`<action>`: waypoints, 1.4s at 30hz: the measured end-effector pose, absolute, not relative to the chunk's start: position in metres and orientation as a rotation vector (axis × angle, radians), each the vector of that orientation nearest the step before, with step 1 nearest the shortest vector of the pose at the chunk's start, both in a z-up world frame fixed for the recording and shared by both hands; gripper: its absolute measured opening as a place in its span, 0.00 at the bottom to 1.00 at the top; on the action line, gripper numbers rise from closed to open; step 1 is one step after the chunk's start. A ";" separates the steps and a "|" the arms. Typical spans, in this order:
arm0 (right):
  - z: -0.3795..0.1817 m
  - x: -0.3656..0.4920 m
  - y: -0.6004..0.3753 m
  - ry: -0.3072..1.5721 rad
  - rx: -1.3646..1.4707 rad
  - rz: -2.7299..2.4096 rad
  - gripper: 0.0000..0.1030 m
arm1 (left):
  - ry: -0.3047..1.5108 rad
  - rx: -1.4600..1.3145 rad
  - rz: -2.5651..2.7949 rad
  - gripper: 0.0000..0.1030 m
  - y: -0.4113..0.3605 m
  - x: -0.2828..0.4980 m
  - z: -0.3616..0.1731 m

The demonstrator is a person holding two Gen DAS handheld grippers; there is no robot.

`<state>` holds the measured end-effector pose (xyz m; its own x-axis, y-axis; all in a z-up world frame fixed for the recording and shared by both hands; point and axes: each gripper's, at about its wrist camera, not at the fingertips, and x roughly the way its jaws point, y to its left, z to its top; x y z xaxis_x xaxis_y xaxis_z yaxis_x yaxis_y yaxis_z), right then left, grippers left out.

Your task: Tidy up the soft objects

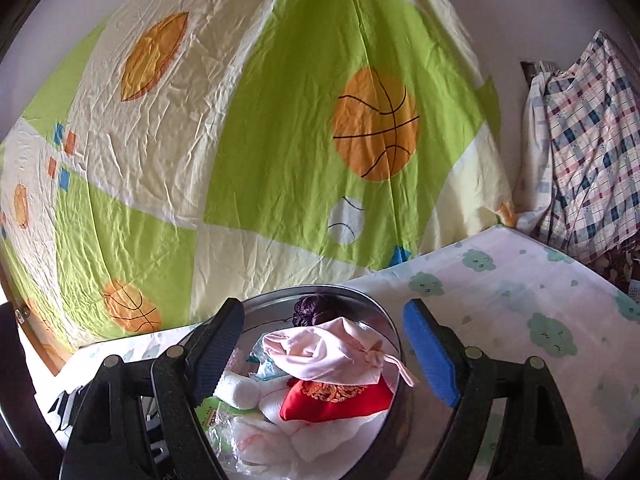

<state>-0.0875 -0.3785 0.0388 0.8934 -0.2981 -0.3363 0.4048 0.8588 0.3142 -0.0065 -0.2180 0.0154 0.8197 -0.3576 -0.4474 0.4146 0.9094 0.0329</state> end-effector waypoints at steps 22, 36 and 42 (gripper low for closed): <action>0.035 -0.158 -0.320 0.094 0.133 -0.476 0.81 | 0.321 0.138 -0.374 1.00 -0.190 -0.055 0.006; 0.039 -0.181 -0.303 -0.005 0.066 -0.531 0.93 | 0.296 0.099 -0.369 1.00 -0.173 -0.071 0.009; 0.040 -0.183 -0.303 -0.013 0.063 -0.537 0.93 | 0.304 0.088 -0.360 1.00 -0.171 -0.070 0.009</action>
